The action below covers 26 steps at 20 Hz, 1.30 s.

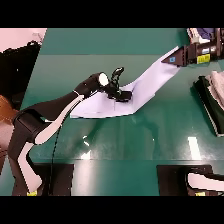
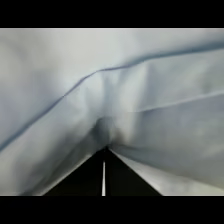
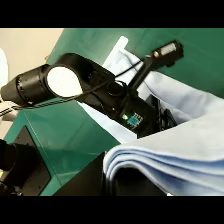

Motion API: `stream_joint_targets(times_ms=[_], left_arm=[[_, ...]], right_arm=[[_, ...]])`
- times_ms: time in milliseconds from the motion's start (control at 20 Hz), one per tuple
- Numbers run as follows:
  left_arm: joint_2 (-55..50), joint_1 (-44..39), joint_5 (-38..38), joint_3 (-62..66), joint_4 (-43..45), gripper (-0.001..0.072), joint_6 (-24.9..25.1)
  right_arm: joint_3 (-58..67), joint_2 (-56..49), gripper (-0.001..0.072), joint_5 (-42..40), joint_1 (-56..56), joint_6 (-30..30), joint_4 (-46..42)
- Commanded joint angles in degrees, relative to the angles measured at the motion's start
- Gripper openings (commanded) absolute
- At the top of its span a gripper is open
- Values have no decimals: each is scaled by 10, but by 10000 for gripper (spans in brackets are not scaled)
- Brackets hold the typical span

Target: Fold the shirts.

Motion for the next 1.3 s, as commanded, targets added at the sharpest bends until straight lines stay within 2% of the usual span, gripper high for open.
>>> stream_joint_targets(times_ms=[0,100,250,500,650,700,800,850,1050,1100,1150,1250], left_arm=[[0,1,0,2,3,23,1],[4,6,-16,19,3,23,11],[25,41,-77,76,11,22,39],[128,176,-202,149,159,23,41],[204,271,-244,154,225,23,42],[223,297,-249,154,233,23,42],[252,342,-259,154,233,23,41],[261,359,-268,154,233,23,41],[268,379,-298,154,227,23,41],[268,379,-301,154,218,23,41],[268,379,-302,154,203,23,41],[268,379,-303,154,181,23,41]], right_arm=[[47,-14,12,-3,39,11,-3],[68,-33,12,-6,66,11,-4],[103,-73,13,-10,109,10,-4],[139,-146,14,-76,209,10,5],[178,-216,18,-147,305,-3,5],[200,-246,75,-171,337,-11,3],[235,-303,442,-226,394,-26,2],[238,-321,598,-253,415,-28,3],[183,-308,546,-233,412,-30,-23],[162,-294,479,-212,397,-19,-47],[137,-277,447,-187,376,-10,-77],[76,-244,447,-153,329,9,-128]])
